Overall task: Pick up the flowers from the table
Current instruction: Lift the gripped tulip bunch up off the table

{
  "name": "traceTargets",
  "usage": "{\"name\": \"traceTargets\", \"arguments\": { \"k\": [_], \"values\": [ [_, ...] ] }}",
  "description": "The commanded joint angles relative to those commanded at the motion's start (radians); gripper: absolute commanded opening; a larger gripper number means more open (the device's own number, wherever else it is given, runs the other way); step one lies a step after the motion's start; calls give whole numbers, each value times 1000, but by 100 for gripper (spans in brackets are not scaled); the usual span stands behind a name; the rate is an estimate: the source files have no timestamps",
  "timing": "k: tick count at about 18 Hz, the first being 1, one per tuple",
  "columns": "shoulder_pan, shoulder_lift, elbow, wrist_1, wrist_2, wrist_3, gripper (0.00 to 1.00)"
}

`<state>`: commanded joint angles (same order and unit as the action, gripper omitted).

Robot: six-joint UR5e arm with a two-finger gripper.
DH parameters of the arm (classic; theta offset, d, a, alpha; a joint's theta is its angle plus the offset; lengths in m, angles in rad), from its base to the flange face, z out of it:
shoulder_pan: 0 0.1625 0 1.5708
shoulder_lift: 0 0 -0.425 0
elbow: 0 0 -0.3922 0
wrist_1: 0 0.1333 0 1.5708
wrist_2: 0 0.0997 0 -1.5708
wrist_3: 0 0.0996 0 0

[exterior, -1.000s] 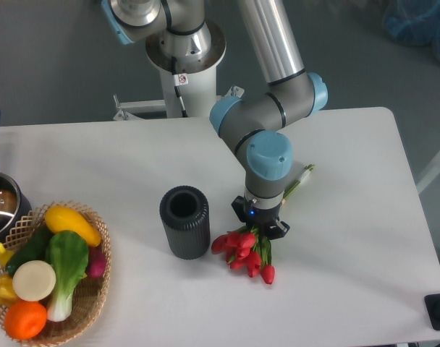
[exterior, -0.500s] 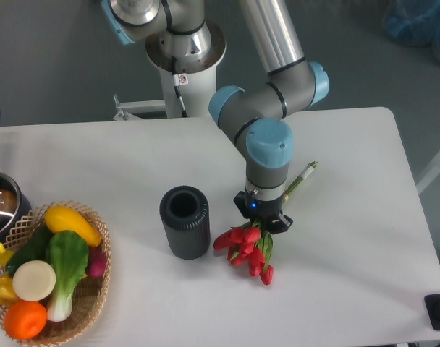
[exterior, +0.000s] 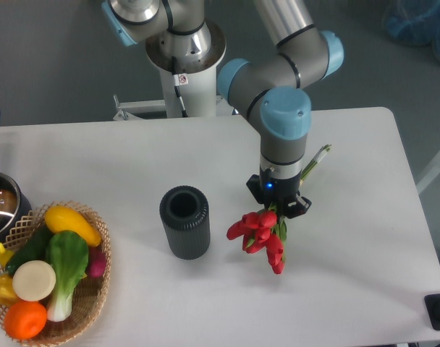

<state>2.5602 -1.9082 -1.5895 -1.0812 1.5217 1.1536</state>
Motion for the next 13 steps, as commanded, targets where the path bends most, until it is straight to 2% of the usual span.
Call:
{"name": "traceTargets", "arguments": {
  "k": [8,10,13],
  "values": [
    [1,-12,95,-71,3,29,5],
    [0,-15,108,-107,20,34,5],
    [0,-14,109,-112,41,51,5]
  ]
}}
